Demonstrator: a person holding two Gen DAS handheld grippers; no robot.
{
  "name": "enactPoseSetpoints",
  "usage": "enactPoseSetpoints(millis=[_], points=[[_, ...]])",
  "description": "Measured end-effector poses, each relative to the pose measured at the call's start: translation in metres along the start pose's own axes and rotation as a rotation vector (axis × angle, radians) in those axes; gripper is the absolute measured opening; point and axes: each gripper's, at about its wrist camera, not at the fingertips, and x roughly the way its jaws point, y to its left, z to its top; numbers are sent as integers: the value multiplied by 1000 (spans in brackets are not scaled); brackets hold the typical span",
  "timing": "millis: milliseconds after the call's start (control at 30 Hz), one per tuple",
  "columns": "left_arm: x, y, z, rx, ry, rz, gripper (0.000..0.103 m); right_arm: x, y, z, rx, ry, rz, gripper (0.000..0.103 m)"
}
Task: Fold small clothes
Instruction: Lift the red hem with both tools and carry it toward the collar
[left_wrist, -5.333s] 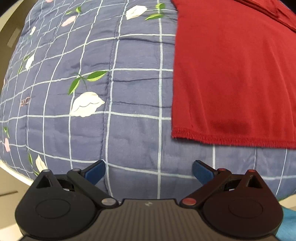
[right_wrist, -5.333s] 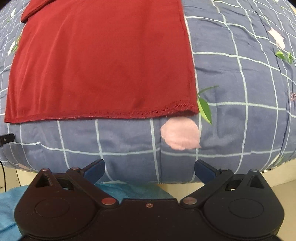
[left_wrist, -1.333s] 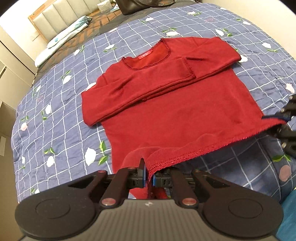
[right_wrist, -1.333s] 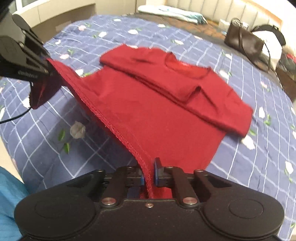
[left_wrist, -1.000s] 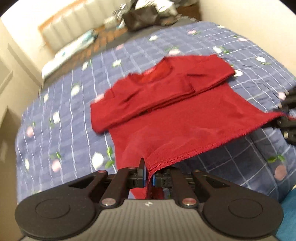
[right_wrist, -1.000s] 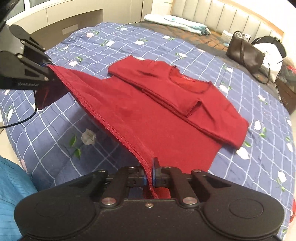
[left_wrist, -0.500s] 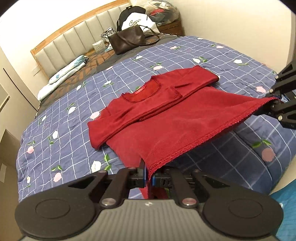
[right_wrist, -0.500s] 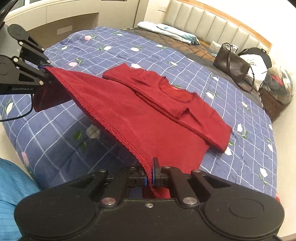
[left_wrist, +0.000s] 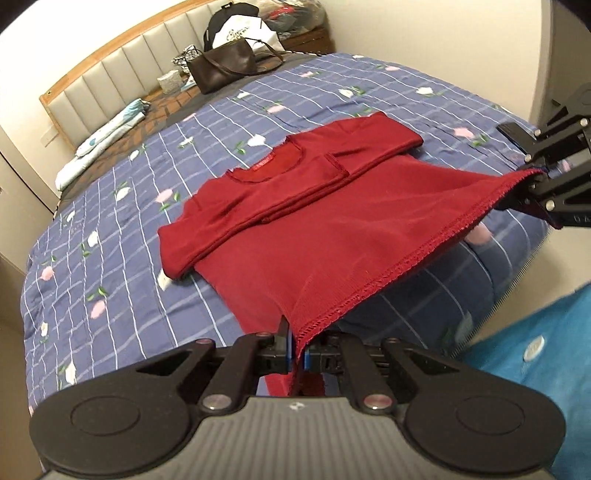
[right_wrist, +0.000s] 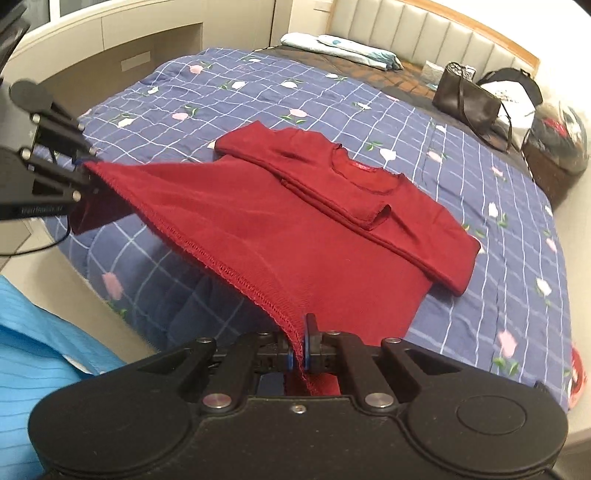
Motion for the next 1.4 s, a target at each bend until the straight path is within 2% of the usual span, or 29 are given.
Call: enactPoseSetpoints(millis=[267,467,933,1400], points=[[-15,-9,-22,-28,8,-23,5,-14,11,-14,65,5,10,4],[-19,-8,-23,-31,1,-23,5,-17,12,-13,81,-3,1,4],[-14,-1,-14,-39,10,-27,5,-12,5,-5,117,1,8,4],[0,24,18,-102,18,-52,5,-1,-14,19,120,-10,13,4]])
